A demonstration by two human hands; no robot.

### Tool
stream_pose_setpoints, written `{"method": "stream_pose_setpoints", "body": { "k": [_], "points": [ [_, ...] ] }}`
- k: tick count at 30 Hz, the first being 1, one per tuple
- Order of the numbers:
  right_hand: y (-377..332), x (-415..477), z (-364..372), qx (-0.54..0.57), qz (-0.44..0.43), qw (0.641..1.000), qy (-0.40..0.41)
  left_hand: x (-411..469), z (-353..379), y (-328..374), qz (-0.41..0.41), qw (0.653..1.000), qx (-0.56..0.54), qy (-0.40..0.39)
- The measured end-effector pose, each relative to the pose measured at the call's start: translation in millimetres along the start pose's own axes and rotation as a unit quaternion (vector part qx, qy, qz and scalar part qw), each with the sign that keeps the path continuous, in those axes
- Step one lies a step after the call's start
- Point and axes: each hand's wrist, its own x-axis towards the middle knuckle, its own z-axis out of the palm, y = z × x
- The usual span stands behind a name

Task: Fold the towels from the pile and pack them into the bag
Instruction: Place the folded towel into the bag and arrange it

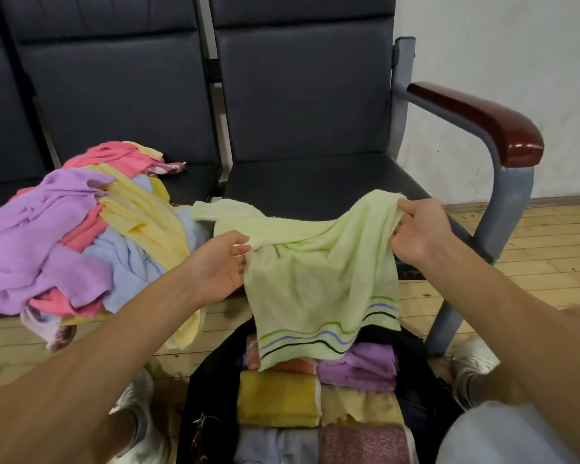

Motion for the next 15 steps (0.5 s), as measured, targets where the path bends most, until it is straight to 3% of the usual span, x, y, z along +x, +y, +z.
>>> {"method": "stream_pose_setpoints", "body": {
  "k": [12,15],
  "points": [
    [4.9,10.7,-1.9,-0.111,0.002,0.994,-0.011,-9.8,8.9,-26.4,-0.002,0.994,0.103,-0.041],
    [4.9,11.7,-2.5,-0.158,-0.018,0.987,-0.017,-10.7,8.4,-23.1,0.021,0.990,0.141,-0.019]
  ]
}}
